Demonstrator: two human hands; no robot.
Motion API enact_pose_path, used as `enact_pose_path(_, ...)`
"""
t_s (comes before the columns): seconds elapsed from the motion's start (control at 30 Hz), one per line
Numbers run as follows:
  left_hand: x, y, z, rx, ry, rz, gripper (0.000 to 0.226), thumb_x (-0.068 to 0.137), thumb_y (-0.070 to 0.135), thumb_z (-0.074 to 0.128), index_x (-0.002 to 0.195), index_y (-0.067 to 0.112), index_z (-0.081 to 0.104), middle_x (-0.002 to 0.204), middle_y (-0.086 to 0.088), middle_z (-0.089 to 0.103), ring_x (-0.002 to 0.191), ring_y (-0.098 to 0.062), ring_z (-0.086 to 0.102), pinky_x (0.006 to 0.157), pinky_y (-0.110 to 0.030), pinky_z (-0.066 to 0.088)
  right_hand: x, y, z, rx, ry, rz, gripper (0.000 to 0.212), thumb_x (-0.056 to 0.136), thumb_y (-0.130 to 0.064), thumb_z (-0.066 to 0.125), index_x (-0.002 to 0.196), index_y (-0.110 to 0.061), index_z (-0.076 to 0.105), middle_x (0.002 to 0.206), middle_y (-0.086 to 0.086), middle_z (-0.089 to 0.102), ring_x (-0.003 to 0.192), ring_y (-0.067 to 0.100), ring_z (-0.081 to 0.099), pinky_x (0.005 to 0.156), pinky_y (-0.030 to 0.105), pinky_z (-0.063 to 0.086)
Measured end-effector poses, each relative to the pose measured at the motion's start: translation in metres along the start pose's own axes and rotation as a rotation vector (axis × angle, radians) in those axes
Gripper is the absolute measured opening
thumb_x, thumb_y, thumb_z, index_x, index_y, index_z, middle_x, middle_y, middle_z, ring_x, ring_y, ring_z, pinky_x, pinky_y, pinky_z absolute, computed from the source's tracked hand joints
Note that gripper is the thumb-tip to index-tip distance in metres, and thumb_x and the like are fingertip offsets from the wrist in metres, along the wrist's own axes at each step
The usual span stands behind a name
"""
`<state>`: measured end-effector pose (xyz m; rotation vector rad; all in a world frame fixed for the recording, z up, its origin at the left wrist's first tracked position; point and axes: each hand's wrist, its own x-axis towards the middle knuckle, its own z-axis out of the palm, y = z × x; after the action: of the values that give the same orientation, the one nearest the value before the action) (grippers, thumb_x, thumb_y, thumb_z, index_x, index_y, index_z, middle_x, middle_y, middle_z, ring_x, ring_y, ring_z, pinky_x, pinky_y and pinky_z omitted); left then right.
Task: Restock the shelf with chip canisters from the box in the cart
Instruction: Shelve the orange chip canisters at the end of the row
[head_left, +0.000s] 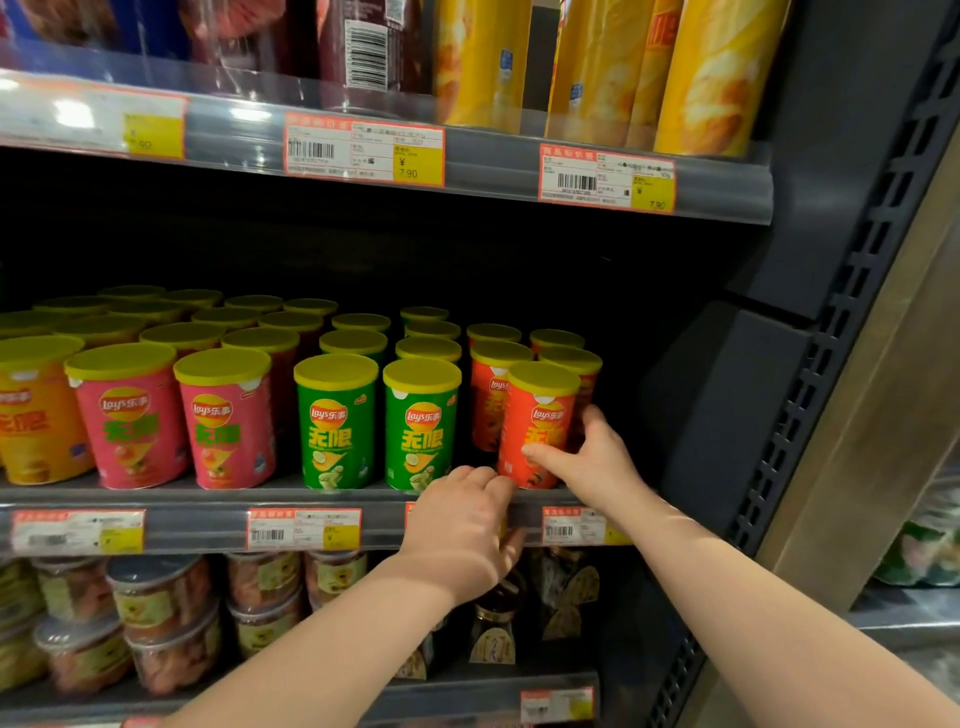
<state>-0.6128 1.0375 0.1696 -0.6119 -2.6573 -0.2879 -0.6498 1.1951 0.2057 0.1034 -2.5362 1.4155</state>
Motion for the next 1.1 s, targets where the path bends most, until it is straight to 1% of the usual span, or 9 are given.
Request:
enact_pose_path(0.23, -0.001, 0.002, -0.002, -0.003, -0.021, -0.021, 0.046, 0.09, 0.045, 0.049, 0.131, 0.024, 0.047, 0.127, 0.005, 0.052, 0.119, -0.017, 0.045, 0.098, -0.027, 0.036, 0.001, 0.001, 0.001, -0.011, -0.011, 0.01, 0.068, 0.077, -0.032, 0.076, 0.133, -0.018, 0.04, 0.131, 0.004, 0.053, 0.12, 0.022, 0.053, 0.092, 0.032, 0.045)
enact_pose_path(0.43, 0.0, 0.003, -0.006, 0.009, -0.058, -0.024, 0.05, 0.09, 0.046, 0.049, 0.134, 0.022, 0.044, 0.13, 0.003, 0.05, 0.121, -0.019, 0.043, 0.101, -0.028, 0.034, 0.002, 0.0, 0.001, -0.011, -0.003, 0.051, 0.07, 0.075, -0.034, 0.078, 0.132, -0.019, 0.041, 0.131, 0.006, 0.055, 0.118, 0.022, 0.055, 0.097, 0.041, 0.048)
enact_pose_path(0.5, -0.004, 0.005, -0.007, 0.012, -0.075, -0.004, 0.054, 0.089, 0.045, 0.051, 0.136, 0.02, 0.043, 0.132, 0.001, 0.048, 0.122, -0.021, 0.042, 0.104, -0.03, 0.032, -0.002, -0.002, 0.001, -0.035, 0.011, 0.062, 0.074, 0.074, -0.036, 0.078, 0.135, -0.018, 0.039, 0.134, 0.006, 0.052, 0.12, 0.023, 0.053, 0.099, 0.041, 0.047)
enact_pose_path(0.6, -0.015, 0.001, -0.01, 0.009, -0.021, 0.026, 0.056, 0.086, 0.042, 0.058, 0.134, 0.016, 0.048, 0.133, -0.004, 0.048, 0.123, -0.027, 0.044, 0.105, -0.034, 0.032, -0.013, -0.006, 0.002, -0.109, 0.088, 0.073, 0.085, 0.074, -0.039, 0.077, 0.142, -0.016, 0.031, 0.139, 0.007, 0.042, 0.124, 0.023, 0.047, 0.102, 0.04, 0.043)
enact_pose_path(0.73, -0.037, -0.015, -0.022, 0.039, -0.055, -0.009, 0.058, 0.089, 0.046, 0.05, 0.139, 0.02, 0.041, 0.144, -0.001, 0.036, 0.132, -0.024, 0.031, 0.11, -0.031, 0.025, -0.043, -0.018, 0.007, -0.293, 0.203, -0.053, 0.059, 0.081, -0.036, 0.071, 0.129, -0.019, 0.042, 0.127, 0.0, 0.043, 0.117, 0.018, 0.047, 0.096, 0.036, 0.043)
enact_pose_path(0.83, -0.062, -0.031, -0.034, 0.037, -0.108, -0.057, 0.057, 0.091, 0.047, 0.047, 0.142, 0.021, 0.038, 0.147, 0.0, 0.032, 0.133, -0.022, 0.029, 0.109, -0.031, 0.027, -0.069, -0.035, 0.026, -0.514, 0.05, -0.13, 0.038, 0.087, -0.036, 0.062, 0.121, -0.024, 0.05, 0.121, -0.004, 0.048, 0.114, 0.018, 0.047, 0.094, 0.034, 0.042)
enact_pose_path(0.9, -0.084, -0.044, -0.043, 0.033, -0.159, -0.104, 0.056, 0.092, 0.045, 0.048, 0.141, 0.021, 0.038, 0.147, -0.001, 0.034, 0.132, -0.023, 0.032, 0.108, -0.033, 0.029, -0.085, -0.048, 0.046, -0.63, -0.083, -0.188, 0.033, 0.089, -0.035, 0.056, 0.12, -0.024, 0.052, 0.122, -0.002, 0.05, 0.116, 0.02, 0.046, 0.096, 0.035, 0.04)
enact_pose_path(1.0, -0.122, -0.067, -0.057, 0.085, -0.244, -0.161, 0.053, 0.09, 0.039, 0.051, 0.139, 0.02, 0.04, 0.145, -0.003, 0.037, 0.13, -0.024, 0.036, 0.106, -0.036, 0.033, -0.11, -0.065, 0.084, -0.708, -0.215, -0.257, 0.037, 0.091, -0.038, 0.054, 0.124, -0.021, 0.054, 0.127, 0.002, 0.05, 0.12, 0.024, 0.045, 0.1, 0.036, 0.039)
enact_pose_path(1.1, -0.164, -0.093, -0.07, 0.131, -0.302, -0.228, 0.043, 0.09, 0.035, 0.049, 0.13, 0.019, 0.044, 0.137, -0.003, 0.041, 0.127, -0.024, 0.039, 0.102, -0.036, 0.036, -0.133, -0.08, 0.123, -0.757, -0.318, -0.27, 0.042, 0.09, -0.039, 0.055, 0.128, -0.021, 0.052, 0.131, 0.004, 0.05, 0.122, 0.026, 0.046, 0.102, 0.037, 0.039)
